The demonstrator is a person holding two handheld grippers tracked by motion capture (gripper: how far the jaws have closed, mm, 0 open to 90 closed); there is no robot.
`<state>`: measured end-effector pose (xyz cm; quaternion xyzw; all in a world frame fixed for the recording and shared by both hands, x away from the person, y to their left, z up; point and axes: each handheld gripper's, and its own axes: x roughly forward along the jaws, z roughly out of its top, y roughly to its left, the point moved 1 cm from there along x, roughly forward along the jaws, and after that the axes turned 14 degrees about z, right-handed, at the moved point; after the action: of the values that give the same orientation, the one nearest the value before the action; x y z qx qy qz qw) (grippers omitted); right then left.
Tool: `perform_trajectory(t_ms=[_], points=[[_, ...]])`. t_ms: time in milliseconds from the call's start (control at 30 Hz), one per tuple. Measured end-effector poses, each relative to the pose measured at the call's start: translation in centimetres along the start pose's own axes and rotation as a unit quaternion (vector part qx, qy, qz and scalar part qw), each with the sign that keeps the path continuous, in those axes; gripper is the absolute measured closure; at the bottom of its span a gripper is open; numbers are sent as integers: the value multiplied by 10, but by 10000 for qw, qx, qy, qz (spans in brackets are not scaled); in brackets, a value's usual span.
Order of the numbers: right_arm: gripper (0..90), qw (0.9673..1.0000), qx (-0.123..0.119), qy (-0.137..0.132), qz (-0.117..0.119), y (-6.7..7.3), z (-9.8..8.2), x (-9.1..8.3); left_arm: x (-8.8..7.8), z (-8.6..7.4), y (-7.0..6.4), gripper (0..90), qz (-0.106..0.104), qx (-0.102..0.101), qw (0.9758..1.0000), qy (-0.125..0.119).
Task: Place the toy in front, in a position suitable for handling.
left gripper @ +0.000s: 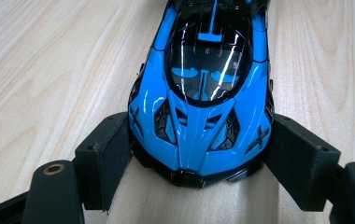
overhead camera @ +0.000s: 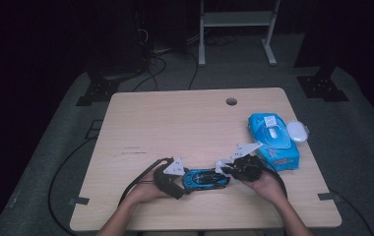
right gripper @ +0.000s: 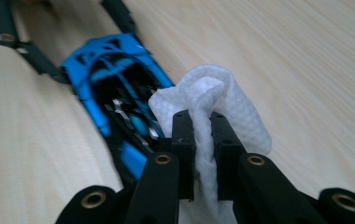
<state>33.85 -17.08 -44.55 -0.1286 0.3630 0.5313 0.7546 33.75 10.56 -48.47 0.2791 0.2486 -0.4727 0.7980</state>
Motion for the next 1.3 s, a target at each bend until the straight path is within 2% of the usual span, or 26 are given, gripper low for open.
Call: perform_trajectory(t_ms=[100, 267, 300, 367, 400, 433, 533, 600, 667, 700, 733, 800, 833, 933, 1067, 1200, 1267, 1300], points=[[824, 9995, 252, -176, 60, -8, -4, -5, 1, 0, 0, 253, -14, 8, 10000, -19], [824, 9993, -103, 19, 353, 8, 12, 19, 1, 1, 0, 253, 2, 35, 10000, 4], [825, 9987, -126, -58, 492, 12, 18, 26, 1, 1, -1, 253, 9, 20, 10000, -7], [828, 9980, -205, -136, 585, 18, 26, 37, 1, 1, -1, 254, 24, 32, 10000, -12], [827, 9965, -165, -150, 808, 21, 32, 43, 1, 1, -1, 253, 28, 60, 10000, -3], [827, 9959, -189, -146, 878, 23, 35, 47, 1, 1, -1, 253, 26, 42, 10000, -2], [827, 9958, -404, 113, 819, 31, 45, 61, 0, 1, -1, 254, 3, 17, 10000, -15], [827, 9961, -365, 165, 784, 28, 45, 57, 1, 1, -1, 254, 8, 5, 10000, -24], [825, 9970, -245, 83, 730, 20, 38, 46, 1, 1, 0, 253, -4, -3, 10000, -19], [826, 9977, -221, 41, 646, 16, 34, 40, 1, 0, 0, 254, -7, 15, 10000, -9], [826, 9988, -174, 117, 438, 11, 28, 34, 1, 0, 0, 253, -19, 8, 10000, -10], [826, 9989, 128, 40, 440, -1, 12, 21, 1, 0, 0, 254, -19, -12, 10000, -16], [825, 9990, 173, 3, 402, -2, 8, 18, 1, 0, 0, 254, -13, -9, 10000, -11], [825, 9983, 127, -269, 498, 3, 2, 4, 1, 0, 0, 253, -7, -23, 10000, -8], [824, 9964, 137, -307, 778, 9, -5, -7, 1, 0, 0, 252, -3, -24, 10000, 0], [824, 9955, 230, -242, 885, 9, -13, -2, 0, 1, 0, 251, 0, -31, 10000, 95], [824, 9952, 245, -247, 917, 8, -15, 1, -1, 1, 1, 246, -39, -79, 9999, 119], [824, 9951, 259, -240, 929, 8, -16, 2, -1, 1, 2, 236, -106, -178, 9998, 83]])
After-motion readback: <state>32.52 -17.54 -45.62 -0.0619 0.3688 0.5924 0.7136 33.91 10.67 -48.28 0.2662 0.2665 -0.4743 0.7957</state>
